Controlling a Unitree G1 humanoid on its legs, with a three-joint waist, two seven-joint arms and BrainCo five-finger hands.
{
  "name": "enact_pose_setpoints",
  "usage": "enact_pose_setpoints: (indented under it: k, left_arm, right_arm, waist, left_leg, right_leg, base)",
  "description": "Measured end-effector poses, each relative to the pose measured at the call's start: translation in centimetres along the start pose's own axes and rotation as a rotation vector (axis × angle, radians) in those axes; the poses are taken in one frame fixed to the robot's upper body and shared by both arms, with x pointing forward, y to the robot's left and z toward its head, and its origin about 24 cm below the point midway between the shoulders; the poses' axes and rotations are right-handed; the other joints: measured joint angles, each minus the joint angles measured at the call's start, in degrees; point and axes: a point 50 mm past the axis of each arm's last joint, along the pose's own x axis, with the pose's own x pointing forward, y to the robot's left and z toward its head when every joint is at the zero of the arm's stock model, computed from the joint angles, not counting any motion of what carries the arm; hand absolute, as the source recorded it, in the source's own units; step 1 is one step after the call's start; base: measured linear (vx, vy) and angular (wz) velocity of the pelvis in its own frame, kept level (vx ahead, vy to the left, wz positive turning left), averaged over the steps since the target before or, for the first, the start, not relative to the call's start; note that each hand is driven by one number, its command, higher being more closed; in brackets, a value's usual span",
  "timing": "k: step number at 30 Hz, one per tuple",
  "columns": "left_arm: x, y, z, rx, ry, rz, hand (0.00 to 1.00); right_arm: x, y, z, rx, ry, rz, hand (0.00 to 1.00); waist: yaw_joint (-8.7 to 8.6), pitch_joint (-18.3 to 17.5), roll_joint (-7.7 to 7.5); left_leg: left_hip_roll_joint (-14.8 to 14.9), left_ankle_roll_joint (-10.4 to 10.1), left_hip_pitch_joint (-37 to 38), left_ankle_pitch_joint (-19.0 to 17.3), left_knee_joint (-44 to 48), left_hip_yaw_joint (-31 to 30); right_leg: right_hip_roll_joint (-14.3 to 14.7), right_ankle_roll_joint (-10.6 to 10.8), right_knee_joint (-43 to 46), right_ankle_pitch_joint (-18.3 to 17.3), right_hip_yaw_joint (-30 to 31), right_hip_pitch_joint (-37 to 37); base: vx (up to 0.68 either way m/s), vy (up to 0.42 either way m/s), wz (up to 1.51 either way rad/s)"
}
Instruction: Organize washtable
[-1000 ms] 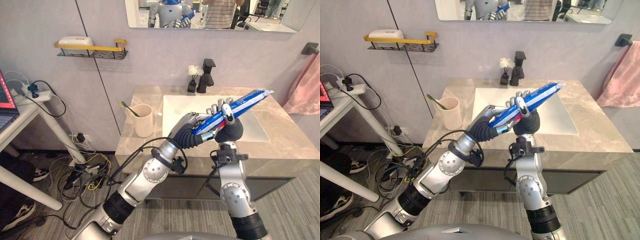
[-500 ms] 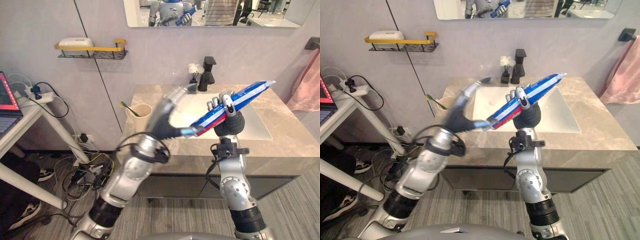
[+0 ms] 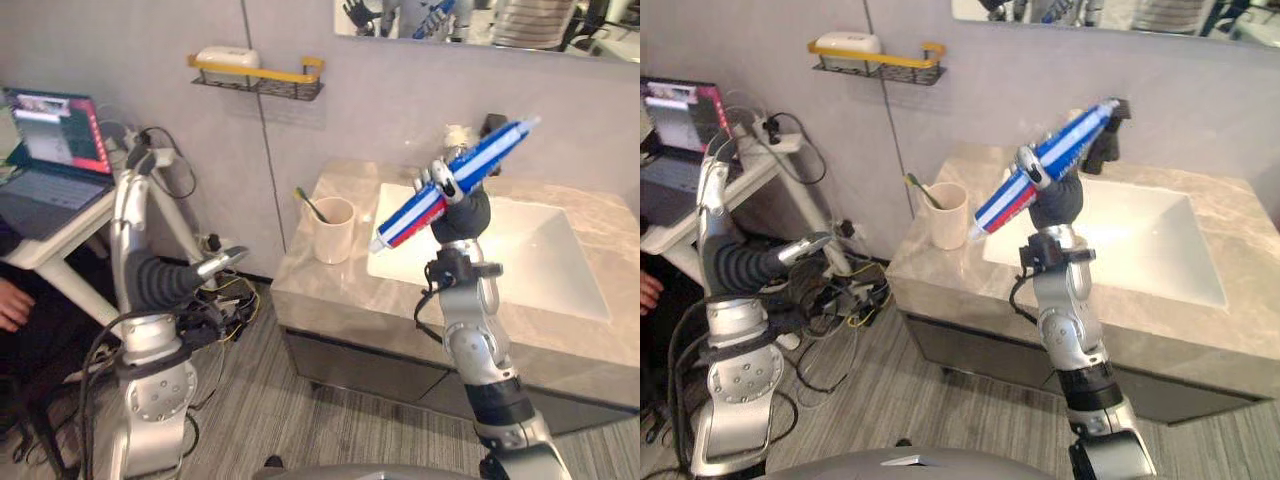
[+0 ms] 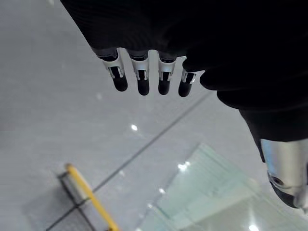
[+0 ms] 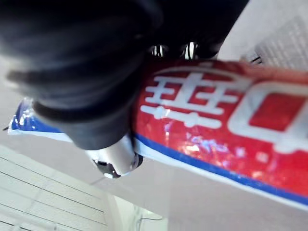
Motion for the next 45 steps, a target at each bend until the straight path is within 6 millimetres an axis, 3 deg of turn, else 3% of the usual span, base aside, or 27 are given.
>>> enact_pose_setpoints:
  k: [2, 4, 8, 14, 22, 31, 38, 45]
  left_arm:
    - [-1.2, -0.3, -1.6, -0.026, 0.11, -0.007, 0.0]
    - [-2.8, -1.0, -3.8, -0.05, 0.25, -0.038, 0.0]
    - [-7.4, -3.4, -8.5, -0.057, 0.563, -0.185, 0.0]
    - [-12.6, -4.9, -11.5, -0.038, 0.819, -0.337, 0.0]
    - [-15.9, -5.6, -12.8, -0.031, 0.975, -0.426, 0.0]
    - [-18.8, -6.9, -13.8, -0.028, 1.1, -0.527, 0.0]
    - [-20.2, -6.9, -14.2, -0.009, 1.16, -0.565, 0.0]
    - [-21.4, -6.8, -14.4, 0.0, 1.209, -0.588, 0.0]
  right_arm:
    - [0.9, -0.3, -0.1, -0.072, 0.011, 0.001, 1.0]
    - [2.0, -0.2, 0.0, -0.127, 0.022, 0.017, 1.0]
    - [4.3, 0.5, 0.7, -0.268, 0.001, 0.069, 1.0]
    - [6.3, 1.3, 1.3, -0.483, -0.006, 0.129, 1.0]
    - [7.4, 2.0, 1.6, -0.684, -0.04, 0.162, 1.0]
    - [7.6, 2.0, 1.4, -0.778, -0.029, 0.175, 1.0]
    - [8.1, 1.0, 0.8, -0.795, 0.016, 0.13, 1.0]
    - [8.0, 0.2, 0.2, -0.84, 0.051, 0.099, 1.0]
  waist:
    - [1.46, 0.14, -0.18]
    - [1.74, 0.2, -0.24]
    - [2.85, 0.49, -0.6]
    - [3.1, 1.09, -1.28]
    - [3.2, 1.2, -1.4]
    - [4.49, 1.38, -1.69]
    - [4.55, 2.16, -2.96]
    - [4.87, 2.25, -2.88]
  left_leg:
    - [-0.06, 0.02, -0.6, 0.19, 0.0, -0.68]
    - [-0.22, 0.05, -1.66, 0.54, 0.0, -1.97]
    - [-0.38, -0.02, -3.15, 0.85, -0.02, -3.58]
    - [-0.49, -0.04, -3.94, 0.99, -0.01, -4.25]
    - [-0.52, -0.02, -5.0, 1.38, -0.01, -4.8]
    - [-0.43, -0.01, -5.17, 1.4, 0.03, -4.9]
    - [-0.4, -0.01, -5.62, 1.39, 0.49, -5.06]
    - [-0.41, 0.02, -5.8, 1.37, 0.62, -5.24]
  right_leg:
    - [0.0, 0.02, -0.02, -0.11, -0.71, -0.02]
    - [-0.04, 0.06, -0.02, -0.23, -2.1, -0.14]
    - [-0.04, 0.13, 0.01, -0.52, -3.69, -0.49]
    - [-0.08, 0.1, 0.03, -0.55, -4.44, -0.88]
    - [-0.09, 0.08, 0.28, -0.63, -5.19, -1.65]
    - [-0.02, 0.1, 0.25, -0.62, -5.22, -1.69]
    - [0.04, 0.09, 0.21, -0.59, -5.18, -1.82]
    - [0.06, 0.09, 0.17, -0.59, -5.28, -1.82]
  base:
    - [0.03, -0.014, 0.25]
    - [0.02, -0.012, 0.31]
    - [0.02, -0.007, 0.19]
    - [0.01, -0.003, 0.06]
    - [-0.01, 0.0, 0.04]
    - [0.0, 0.0, 0.0]
    - [0.0, 0.0, 0.0]
    - [0.0, 0.0, 0.0]
